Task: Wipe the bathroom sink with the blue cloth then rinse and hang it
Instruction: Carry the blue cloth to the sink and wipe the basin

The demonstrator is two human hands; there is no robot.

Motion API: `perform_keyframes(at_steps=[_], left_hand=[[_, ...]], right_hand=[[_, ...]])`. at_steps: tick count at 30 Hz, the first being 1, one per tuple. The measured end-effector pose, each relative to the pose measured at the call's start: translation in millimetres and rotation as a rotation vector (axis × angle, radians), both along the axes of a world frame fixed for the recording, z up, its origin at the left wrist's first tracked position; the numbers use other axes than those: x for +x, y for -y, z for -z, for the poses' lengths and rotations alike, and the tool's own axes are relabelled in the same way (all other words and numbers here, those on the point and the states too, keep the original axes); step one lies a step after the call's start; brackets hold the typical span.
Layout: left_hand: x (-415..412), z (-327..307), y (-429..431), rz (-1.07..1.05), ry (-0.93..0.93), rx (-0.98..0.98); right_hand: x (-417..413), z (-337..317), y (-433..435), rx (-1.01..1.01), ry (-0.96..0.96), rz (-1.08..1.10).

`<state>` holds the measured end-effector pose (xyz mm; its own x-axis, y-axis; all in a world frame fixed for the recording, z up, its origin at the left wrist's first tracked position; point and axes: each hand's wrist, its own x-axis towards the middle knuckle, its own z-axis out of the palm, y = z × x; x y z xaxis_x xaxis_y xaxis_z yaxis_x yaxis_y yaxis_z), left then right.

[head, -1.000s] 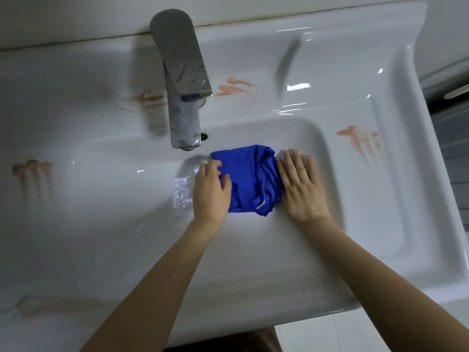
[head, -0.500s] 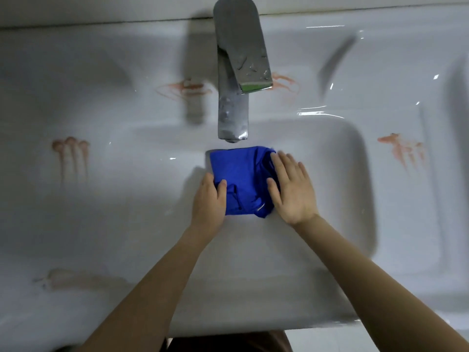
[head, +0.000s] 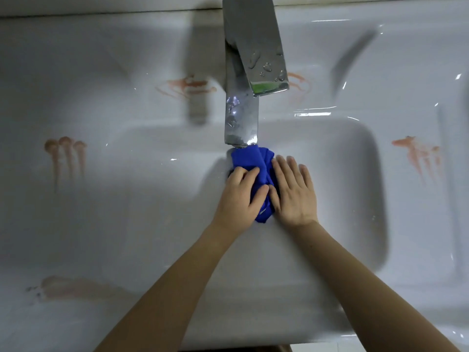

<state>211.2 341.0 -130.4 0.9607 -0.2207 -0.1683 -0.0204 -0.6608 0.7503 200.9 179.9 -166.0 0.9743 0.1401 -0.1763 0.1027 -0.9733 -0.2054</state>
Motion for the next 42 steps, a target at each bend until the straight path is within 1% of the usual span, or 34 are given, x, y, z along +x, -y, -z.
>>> perform_keyframes(at_steps=[2,4,7,9,10,12,15,17,20,22,24,25,27,29,30,32,36,40,42], left_hand=[[-2,10,3,0.097,0.021,0.108],[-2,11,1,0.118,0.097,0.152],[0,14,-7,0.108,0.278,0.219],[-2,21,-8,0.166,0.297,0.336],[-5,25,-7,0.204,0.276,0.385],[-10,30,-2,0.234,0.208,0.423],[-8,22,0,0.243,0.127,0.413],[-5,8,-7,0.251,0.093,0.376],[-6,-17,-28,0.157,0.055,0.258],[-14,-37,-51,0.078,0.082,0.224],[-24,-50,-75,0.039,0.129,0.263],[-31,-57,-92,0.011,0.121,0.303],[-43,-62,-117,-0.011,0.070,0.348],[-59,-63,-140,-0.036,-0.019,0.371],[-69,-62,-153,-0.048,-0.075,0.388],[-86,-59,-169,-0.035,-0.129,0.421],[-99,-56,-173,0.048,-0.153,0.478],[-97,-62,-173,0.068,-0.198,0.461],[-95,-70,-177,0.044,-0.202,0.391]], right_hand=[[-1,1,4,-0.005,0.015,0.009],[-1,1,4,0.006,0.028,0.008],[-1,1,2,0.025,0.044,0.016],[-2,1,3,0.028,0.052,0.019],[-2,2,3,0.025,0.053,0.017],[-2,3,3,0.023,0.051,0.013],[-1,0,4,0.057,0.037,0.006],[1,-11,4,0.134,0.024,0.026],[5,-32,-3,0.329,-0.021,0.162],[9,-45,-18,0.385,-0.109,0.272],[15,-51,-34,0.338,-0.196,0.361],[18,-54,-48,0.295,-0.234,0.381],[23,-54,-61,0.167,-0.268,0.445],[26,-51,-71,0.131,-0.297,0.532],[27,-51,-77,0.175,-0.320,0.581],[31,-51,-83,0.338,-0.373,0.702],[32,-60,-87,0.601,-0.447,0.786],[21,-89,-101,0.855,-0.454,0.715],[17,-108,-113,0.962,-0.492,0.670]])
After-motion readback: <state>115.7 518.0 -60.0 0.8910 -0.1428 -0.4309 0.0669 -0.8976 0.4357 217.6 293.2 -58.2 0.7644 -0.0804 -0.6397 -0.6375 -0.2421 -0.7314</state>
